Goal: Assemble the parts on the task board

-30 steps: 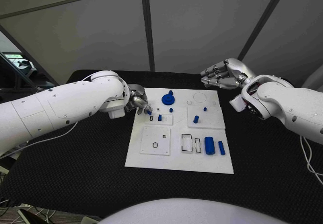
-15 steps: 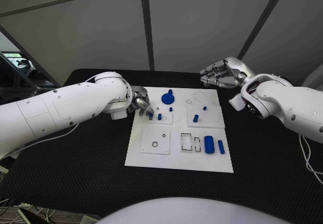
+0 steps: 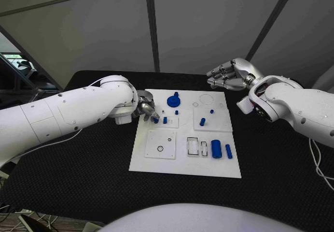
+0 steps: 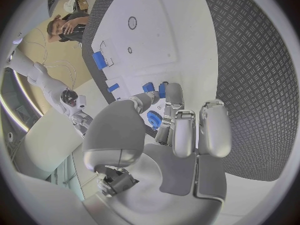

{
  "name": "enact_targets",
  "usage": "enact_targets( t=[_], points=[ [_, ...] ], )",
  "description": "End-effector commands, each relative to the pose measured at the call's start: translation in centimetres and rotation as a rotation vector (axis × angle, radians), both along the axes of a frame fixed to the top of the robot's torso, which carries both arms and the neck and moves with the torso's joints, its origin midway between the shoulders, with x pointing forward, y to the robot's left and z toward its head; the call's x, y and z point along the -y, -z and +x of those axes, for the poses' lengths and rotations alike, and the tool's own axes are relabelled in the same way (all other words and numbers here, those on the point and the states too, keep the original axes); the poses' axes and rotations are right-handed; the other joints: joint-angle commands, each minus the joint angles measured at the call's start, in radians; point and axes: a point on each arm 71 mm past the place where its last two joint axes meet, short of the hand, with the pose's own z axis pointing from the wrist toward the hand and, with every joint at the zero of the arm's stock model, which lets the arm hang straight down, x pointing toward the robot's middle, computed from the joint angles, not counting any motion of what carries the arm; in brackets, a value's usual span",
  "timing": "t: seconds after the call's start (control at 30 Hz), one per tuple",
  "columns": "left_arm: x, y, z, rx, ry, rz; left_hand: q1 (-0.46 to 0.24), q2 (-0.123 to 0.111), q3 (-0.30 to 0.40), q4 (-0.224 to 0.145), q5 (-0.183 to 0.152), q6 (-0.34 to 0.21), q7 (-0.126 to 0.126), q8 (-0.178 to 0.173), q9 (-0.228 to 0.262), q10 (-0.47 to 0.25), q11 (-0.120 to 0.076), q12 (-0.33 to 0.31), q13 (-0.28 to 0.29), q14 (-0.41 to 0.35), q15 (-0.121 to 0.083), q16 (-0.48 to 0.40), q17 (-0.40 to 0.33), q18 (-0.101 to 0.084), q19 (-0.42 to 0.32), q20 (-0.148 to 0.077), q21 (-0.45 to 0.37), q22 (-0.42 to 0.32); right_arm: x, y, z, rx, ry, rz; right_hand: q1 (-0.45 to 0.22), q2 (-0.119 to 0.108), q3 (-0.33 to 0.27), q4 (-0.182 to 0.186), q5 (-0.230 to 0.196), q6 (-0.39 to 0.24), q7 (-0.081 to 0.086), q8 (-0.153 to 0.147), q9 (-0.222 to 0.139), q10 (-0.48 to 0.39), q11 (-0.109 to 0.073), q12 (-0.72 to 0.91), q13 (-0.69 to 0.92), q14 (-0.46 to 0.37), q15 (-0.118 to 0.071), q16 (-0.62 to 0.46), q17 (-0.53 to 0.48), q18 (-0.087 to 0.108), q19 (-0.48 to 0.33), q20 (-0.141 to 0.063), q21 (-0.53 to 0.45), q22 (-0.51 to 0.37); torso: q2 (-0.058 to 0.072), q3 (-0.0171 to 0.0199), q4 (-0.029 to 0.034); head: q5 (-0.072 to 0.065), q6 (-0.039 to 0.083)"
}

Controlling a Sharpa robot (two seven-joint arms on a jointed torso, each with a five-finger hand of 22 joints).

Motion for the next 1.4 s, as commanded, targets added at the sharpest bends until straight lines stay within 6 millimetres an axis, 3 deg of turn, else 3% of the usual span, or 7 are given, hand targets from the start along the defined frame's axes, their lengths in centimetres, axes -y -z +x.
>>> enact_targets(
  t=[0.03, 1.2, 1.4],
  points=[
    [-0.23, 0.29, -0.06, -0.016, 0.004, 0.033, 0.005, 0.008, 0.117, -0.116, 0.003, 0.003, -0.006, 0.005, 0.002, 0.026, -0.019, 0.004, 0.001, 0.084, -0.004, 0.004, 0.198, -0.074, 0.016, -0.005, 0.005, 0.052, -0.12, -0.13, 0.00, 0.005, -0.009, 0.001, -0.005, 0.003, 0.006, 0.000, 0.006, 0.002, 0.010, 0.001, 0.001, -0.007, 0.001, 0.007, -0.002, -0.003, 0.004, 0.006, -0.001, 0.004, 0.009, -0.001, -0.005, -0.001, 0.000, 0.0005, 0.0006, -0.001, -0.001],
    [-0.35, 0.32, -0.10, -0.016, -0.004, 0.043, 0.005, 0.007, 0.118, -0.117, 0.008, 0.004, -0.007, 0.007, 0.002, 0.029, -0.020, 0.007, 0.005, 0.084, -0.005, 0.004, 0.198, -0.075, 0.018, -0.006, 0.010, 0.057, -0.24, -0.09, 0.02, 0.004, -0.014, 0.001, -0.005, 0.003, 0.006, 0.000, 0.006, 0.002, 0.010, 0.001, 0.001, -0.007, 0.001, 0.007, -0.002, -0.003, 0.004, 0.006, -0.001, 0.004, 0.009, -0.001, -0.005, -0.001, 0.000, 0.0010, -0.0003, 0.001, -0.006],
    [-0.06, 0.43, -0.12, -0.029, 0.013, 0.047, -0.033, -0.011, 0.077, -0.100, 0.010, 0.019, -0.019, 0.025, 0.011, 0.046, -0.027, 0.017, 0.015, 0.084, -0.007, 0.004, 0.198, -0.076, 0.021, -0.008, 0.014, 0.063, -0.19, -0.09, 0.02, 0.003, -0.013, 0.001, -0.005, 0.003, 0.006, 0.000, 0.006, 0.002, 0.010, 0.001, 0.001, -0.007, 0.001, 0.007, -0.002, -0.003, 0.004, 0.006, -0.001, 0.004, 0.009, -0.001, -0.005, -0.001, -0.001, 0.0012, -0.0006, 0.000, -0.007]
  ],
)
